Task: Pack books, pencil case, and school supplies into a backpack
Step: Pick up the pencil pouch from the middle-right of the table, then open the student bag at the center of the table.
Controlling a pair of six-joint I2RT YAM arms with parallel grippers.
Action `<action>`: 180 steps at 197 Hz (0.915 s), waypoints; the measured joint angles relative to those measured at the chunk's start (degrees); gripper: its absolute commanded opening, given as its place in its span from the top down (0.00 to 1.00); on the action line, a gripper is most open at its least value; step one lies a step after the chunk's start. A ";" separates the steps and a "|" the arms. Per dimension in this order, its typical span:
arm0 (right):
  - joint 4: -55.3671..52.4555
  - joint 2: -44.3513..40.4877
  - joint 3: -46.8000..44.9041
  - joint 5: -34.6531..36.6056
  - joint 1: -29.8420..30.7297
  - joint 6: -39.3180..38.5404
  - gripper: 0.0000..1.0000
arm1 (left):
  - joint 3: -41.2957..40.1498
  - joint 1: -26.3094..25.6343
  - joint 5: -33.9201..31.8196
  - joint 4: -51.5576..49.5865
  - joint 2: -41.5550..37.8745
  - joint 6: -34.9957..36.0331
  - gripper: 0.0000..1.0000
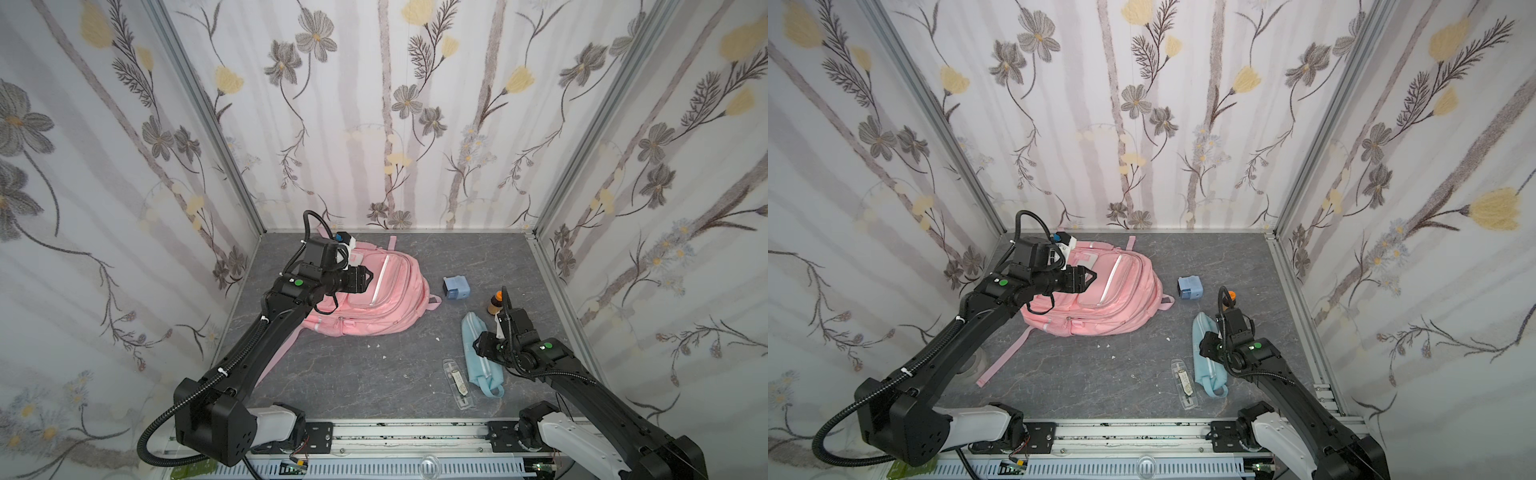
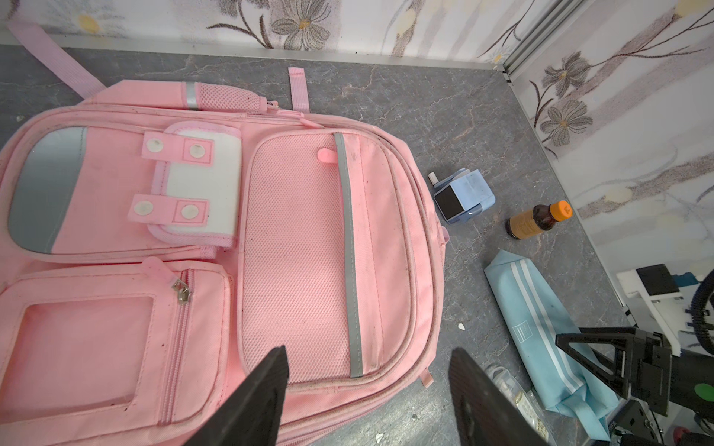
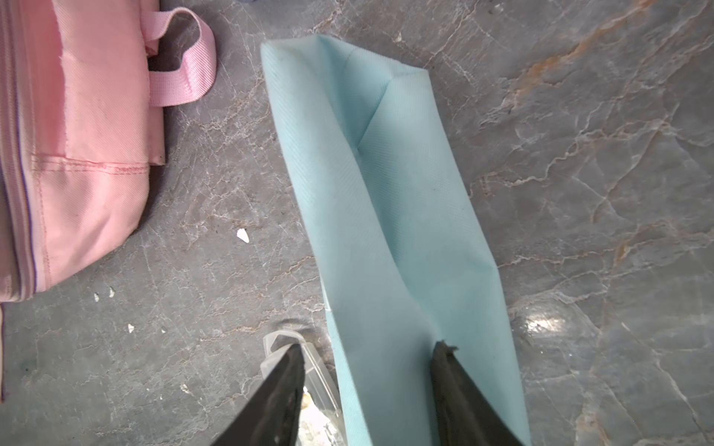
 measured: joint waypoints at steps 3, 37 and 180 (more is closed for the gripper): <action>0.02 0.15 0.07 0.02 0.00 -0.22 0.69 | 0.04 -0.02 -0.04 -0.07 0.00 -0.02 0.32; 0.24 1.07 0.20 0.22 0.00 -1.18 0.85 | 0.48 -0.50 -0.59 -0.35 0.00 -0.37 0.34; -0.55 -10.64 7.87 -3.48 0.04 -1.40 1.00 | 23.93 -16.39 -17.86 -12.02 24.83 0.24 0.37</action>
